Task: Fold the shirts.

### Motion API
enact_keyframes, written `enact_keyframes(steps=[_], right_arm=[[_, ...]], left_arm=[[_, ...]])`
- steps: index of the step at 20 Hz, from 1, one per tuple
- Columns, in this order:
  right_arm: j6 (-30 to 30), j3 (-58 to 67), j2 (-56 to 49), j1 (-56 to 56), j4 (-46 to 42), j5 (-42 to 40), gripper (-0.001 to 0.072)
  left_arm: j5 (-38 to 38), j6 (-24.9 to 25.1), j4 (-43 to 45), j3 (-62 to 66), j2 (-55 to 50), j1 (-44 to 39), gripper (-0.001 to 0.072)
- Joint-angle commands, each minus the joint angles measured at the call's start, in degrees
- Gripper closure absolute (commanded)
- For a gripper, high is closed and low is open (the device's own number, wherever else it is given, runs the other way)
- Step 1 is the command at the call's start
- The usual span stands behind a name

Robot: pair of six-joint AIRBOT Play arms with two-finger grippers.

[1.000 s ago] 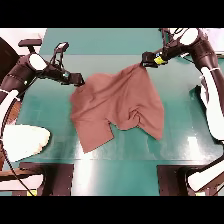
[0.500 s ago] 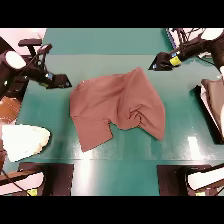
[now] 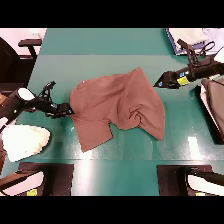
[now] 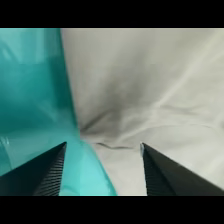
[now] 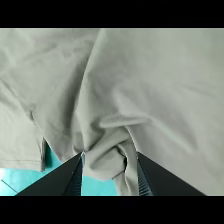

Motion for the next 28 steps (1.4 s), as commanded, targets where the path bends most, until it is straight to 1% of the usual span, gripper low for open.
enact_keyframes(steps=[1,4,5,6,7,8,10,11,15,16,17,18,19,20,22,25,27,28], right_arm=[[-0.07,-3.13,2.58,-0.04,0.33,-1.64,0.0323],[-0.07,-3.13,2.58,-0.04,2.12,-1.55,0.0323],[-0.07,-3.13,2.62,-0.04,2.08,-0.72,0.0322],[-0.07,-3.13,2.62,-0.07,1.42,0.52,0.0323],[-0.07,-3.17,2.62,-0.37,0.39,2.23,0.0323],[-0.07,-3.17,2.62,-1.09,-0.98,4.13,0.0323],[-0.02,-4.87,3.23,-3.41,-2.69,7.72,0.0323],[0.22,-7.85,4.68,-5.07,-3.37,7.58,0.0323],[1.64,-27.23,13.05,-13.73,-6.10,4.22,0.0314],[1.75,-32.33,15.02,-16.06,-6.23,3.10,0.0184],[2.73,-37.57,16.92,-18.53,-6.01,1.90,0.0032],[3.85,-42.21,18.40,-20.59,-5.95,1.09,0.0032],[4.13,-45.88,19.37,-21.92,-5.40,0.81,0.0048],[4.11,-49.11,20.06,-22.73,-3.52,0.26,0.0052],[3.76,-53.96,21.42,-22.38,1.66,-2.69,0.0132],[3.21,-56.11,21.90,-17.64,6.01,-8.24,0.0139],[3.21,-55.23,19.98,-12.83,6.67,-9.66,0.0140],[3.21,-54.31,18.53,-10.69,6.75,-10.62,0.0172]], left_arm=[[3.82,0.76,-2.62,-3.50,0.13,-0.48,0.0162],[6.47,1.16,-2.71,-3.50,-1.25,-4.61,0.0162],[7.45,1.09,-2.69,-3.50,-1.49,-5.86,0.0186],[8.26,0.92,-2.89,-3.37,-1.49,-6.29,0.0394],[8.15,0.85,-3.65,-2.95,-1.46,-6.14,0.0616],[7.32,0.90,-3.63,-2.10,-1.46,-6.03,0.0680],[4.42,1.18,-3.28,0.76,-1.42,-6.03,0.0680],[3.28,1.20,-3.28,2.25,-1.42,-6.03,0.0680],[2.23,2.67,-3.43,6.38,-1.42,-6.05,0.0680],[2.40,2.67,-3.61,6.56,-1.42,-6.05,0.0680],[2.58,2.67,-3.76,6.56,-1.42,-6.05,0.0680],[2.95,2.67,-3.74,6.56,-1.42,-6.05,0.0680],[3.17,2.67,-3.74,6.56,-1.42,-6.05,0.0680],[3.28,2.67,-3.76,6.56,-1.42,-6.05,0.0680],[3.56,2.64,-3.76,6.56,-1.42,-6.05,0.0680],[3.69,2.64,-3.78,6.56,-1.42,-6.05,0.0680],[3.69,2.64,-3.78,6.56,-1.42,-6.05,0.0680],[3.72,2.64,-3.78,6.56,-1.42,-6.05,0.0680]])
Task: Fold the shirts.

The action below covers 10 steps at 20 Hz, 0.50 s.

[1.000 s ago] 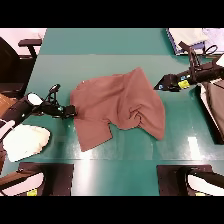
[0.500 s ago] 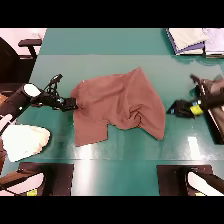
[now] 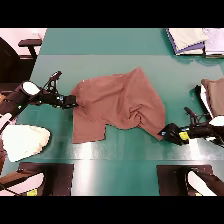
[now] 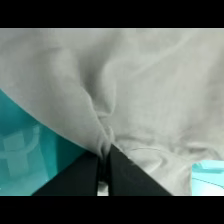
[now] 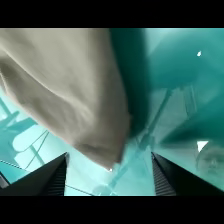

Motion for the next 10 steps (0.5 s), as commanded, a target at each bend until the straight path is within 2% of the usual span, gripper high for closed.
enact_keyframes(steps=[1,2,3,4,5,10], right_arm=[[-0.13,0.76,-3.02,6.86,2.67,-4.72,0.0280],[-0.15,2.40,-4.20,8.83,2.56,-5.64,0.0345],[-0.20,4.04,-5.05,10.45,2.54,-5.86,0.0446],[-0.57,5.88,-5.57,11.80,2.51,-5.70,0.0608],[-0.83,7.78,-5.55,12.74,2.51,-5.09,0.0691],[-0.81,24.06,4.98,10.05,2.56,-3.58,0.0692]], left_arm=[[0.13,-0.02,0.02,0.07,-0.02,-0.02,0.0680],[0.04,0.00,0.04,0.07,-0.02,-0.02,0.0680],[-0.50,-0.02,0.09,0.11,0.00,0.00,0.0680],[-1.57,0.00,0.26,0.48,0.02,0.00,0.0681],[-2.45,-0.02,0.44,0.94,0.59,0.00,0.0681],[-6.58,-0.07,2.45,11.28,12.59,2.91,0.0680]])
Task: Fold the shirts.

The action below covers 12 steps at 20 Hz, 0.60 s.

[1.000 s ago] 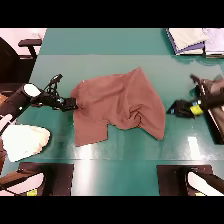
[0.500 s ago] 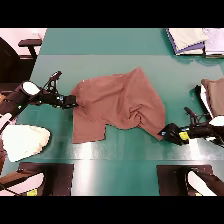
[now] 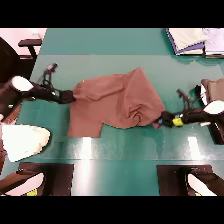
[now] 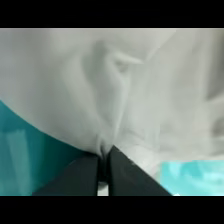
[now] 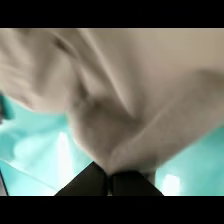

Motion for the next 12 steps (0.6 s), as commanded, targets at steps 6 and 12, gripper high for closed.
enact_keyframes(steps=[6,12], right_arm=[[-0.15,38.60,15.65,-15.67,0.13,3.67,0.0691],[-0.74,63.06,16.85,-34.03,0.17,12.76,0.0691]], left_arm=[[-5.03,-0.09,1.31,34.80,20.41,8.09,0.0681],[-3.93,-5.25,5.42,60.98,21.62,8.09,0.0681]])
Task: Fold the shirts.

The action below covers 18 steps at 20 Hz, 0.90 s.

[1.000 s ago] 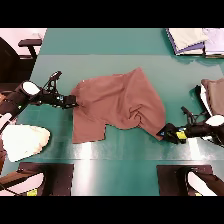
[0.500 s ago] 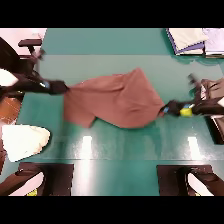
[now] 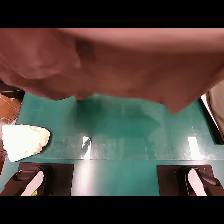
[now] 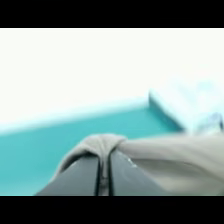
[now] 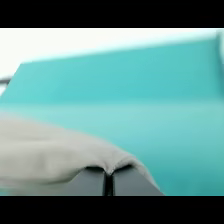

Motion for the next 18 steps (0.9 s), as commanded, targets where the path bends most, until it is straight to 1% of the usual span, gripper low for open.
enact_keyframes(steps=[1,3,5,7,8,11,13,15,16,18], right_arm=[[-0.17,13.60,0.76,-10.88,-0.11,4.50,0.0692],[0.02,18.49,-0.76,-13.42,0.00,6.14,0.0692],[2.12,22.88,-4.11,-12.66,0.09,9.29,0.0692],[4.70,25.55,-8.98,-10.43,0.09,13.55,0.0692],[5.95,24.79,-10.99,-8.90,0.04,14.91,0.0692],[7.08,16.04,-16.87,-2.12,-1.84,17.66,0.0693],[8.09,8.74,-21.59,5.18,-8.72,17.77,0.0692],[8.44,2.19,-27.04,11.56,-16.59,17.51,0.0692],[8.68,-0.11,-30.23,13.81,-18.80,16.90,0.0693],[8.68,-2.73,-37.64,15.91,-19.32,13.90,0.0692]], left_arm=[[2.03,-4.59,5.09,12.87,0.96,0.28,0.0682],[2.86,-6.75,7.78,13.92,0.96,0.28,0.0682],[0.50,-8.74,8.24,12.20,0.17,0.28,0.0682],[-2.80,-8.98,7.61,7.58,-1.66,0.28,0.0682],[-5.05,-8.96,7.17,4.85,-3.34,0.28,0.0682],[-9.94,-8.92,3.56,-4.24,-9.44,0.26,0.0682],[-11.45,-8.35,2.93,-10.91,-14.53,-1.05,0.0681],[-11.37,-6.88,3.30,-17.27,-20.35,-3.19,0.0681],[-10.82,-6.91,4.31,-19.41,-23.45,-3.96,0.0681],[-9.51,-6.86,5.62,-20.90,-31.28,-4.94,0.0681]])
